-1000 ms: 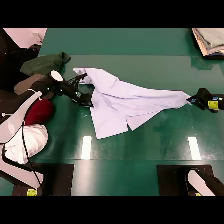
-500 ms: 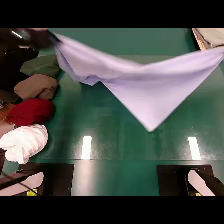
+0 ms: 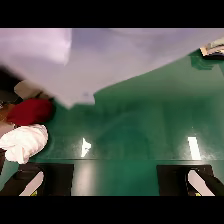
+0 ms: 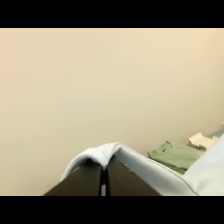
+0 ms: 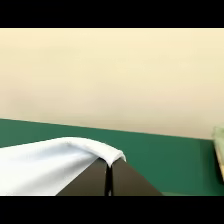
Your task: Fold the shirts.
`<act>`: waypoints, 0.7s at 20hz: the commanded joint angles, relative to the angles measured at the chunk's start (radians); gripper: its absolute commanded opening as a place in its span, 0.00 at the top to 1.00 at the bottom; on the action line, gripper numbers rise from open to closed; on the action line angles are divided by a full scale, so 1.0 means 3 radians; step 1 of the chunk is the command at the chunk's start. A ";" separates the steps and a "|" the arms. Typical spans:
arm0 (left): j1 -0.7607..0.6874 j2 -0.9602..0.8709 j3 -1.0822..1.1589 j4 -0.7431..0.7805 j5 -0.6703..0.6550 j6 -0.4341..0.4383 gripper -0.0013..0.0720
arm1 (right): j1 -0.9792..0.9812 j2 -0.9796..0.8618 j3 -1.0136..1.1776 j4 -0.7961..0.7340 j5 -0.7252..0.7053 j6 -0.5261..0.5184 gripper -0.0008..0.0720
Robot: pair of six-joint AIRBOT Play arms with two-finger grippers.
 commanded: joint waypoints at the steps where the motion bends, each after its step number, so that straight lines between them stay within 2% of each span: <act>1: 0.0006 0.0217 0.0048 0.0011 0.0061 -0.0287 0.95 | -0.0001 0.0183 0.0089 -0.0415 0.0113 0.0058 0.97; 3: 0.0006 0.0112 0.0023 0.0014 -0.0061 -0.0415 0.95 | -0.0001 0.0359 -0.0192 -0.0750 0.0127 0.0224 0.97; 6: 0.0005 -0.0177 -0.0348 0.0013 -0.0374 -0.0553 0.95 | -0.0001 0.0319 -0.0572 -0.0816 0.0304 0.0280 0.97; 8: 0.0005 -0.0459 -0.0727 0.0014 -0.0690 -0.0610 0.95 | 0.0000 0.0046 -0.0759 -0.0811 0.0696 0.0352 0.97; 10: 0.0005 -0.0750 -0.1194 0.0014 -0.0828 -0.0603 0.95 | -0.0001 -0.0323 -0.1016 -0.0816 0.1002 0.0351 0.97; 14: 0.0005 -0.1425 -0.2019 0.0014 -0.0801 -0.0526 0.95 | 0.0000 -0.1108 -0.1542 -0.0815 0.1109 0.0351 0.97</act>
